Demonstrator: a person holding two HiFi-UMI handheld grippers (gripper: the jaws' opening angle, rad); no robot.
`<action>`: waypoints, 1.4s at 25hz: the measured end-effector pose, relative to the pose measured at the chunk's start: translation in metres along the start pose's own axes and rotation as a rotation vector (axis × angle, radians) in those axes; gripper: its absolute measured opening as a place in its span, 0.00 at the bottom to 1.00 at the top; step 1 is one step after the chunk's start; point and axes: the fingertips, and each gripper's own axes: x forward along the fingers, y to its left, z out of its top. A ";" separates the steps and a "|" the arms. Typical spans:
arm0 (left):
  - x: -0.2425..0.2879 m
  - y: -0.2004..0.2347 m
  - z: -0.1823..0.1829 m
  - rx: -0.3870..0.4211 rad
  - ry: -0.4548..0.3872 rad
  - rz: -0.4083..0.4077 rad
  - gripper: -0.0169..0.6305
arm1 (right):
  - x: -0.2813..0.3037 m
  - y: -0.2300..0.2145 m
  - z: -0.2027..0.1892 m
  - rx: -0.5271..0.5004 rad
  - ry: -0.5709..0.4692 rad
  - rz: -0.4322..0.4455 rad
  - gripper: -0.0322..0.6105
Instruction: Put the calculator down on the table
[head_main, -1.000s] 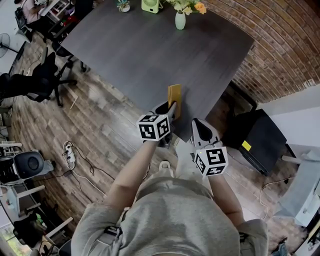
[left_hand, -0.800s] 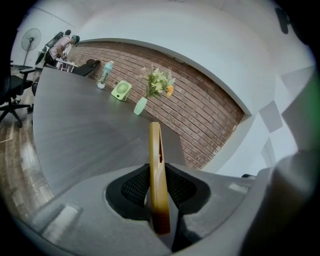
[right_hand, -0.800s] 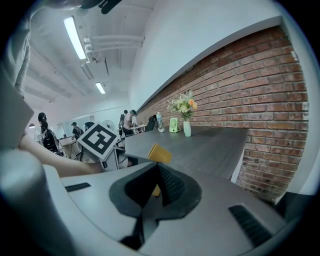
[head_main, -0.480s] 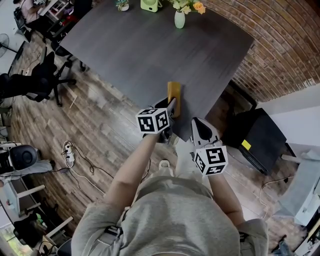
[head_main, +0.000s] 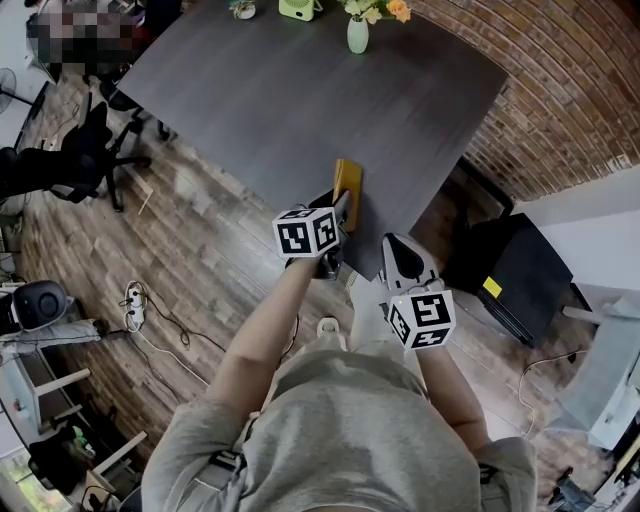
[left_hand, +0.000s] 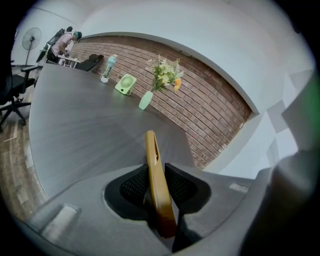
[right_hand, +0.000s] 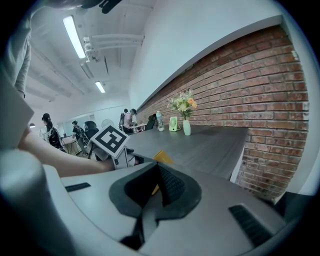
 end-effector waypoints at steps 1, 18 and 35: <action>0.001 0.001 0.000 0.002 0.001 0.003 0.18 | 0.000 0.000 0.000 0.000 0.000 0.000 0.05; 0.001 0.019 -0.004 -0.006 0.002 0.044 0.21 | -0.005 0.000 -0.004 -0.005 0.007 0.003 0.05; -0.002 0.033 -0.008 0.030 0.029 0.136 0.25 | -0.011 0.001 -0.009 0.002 0.005 -0.006 0.05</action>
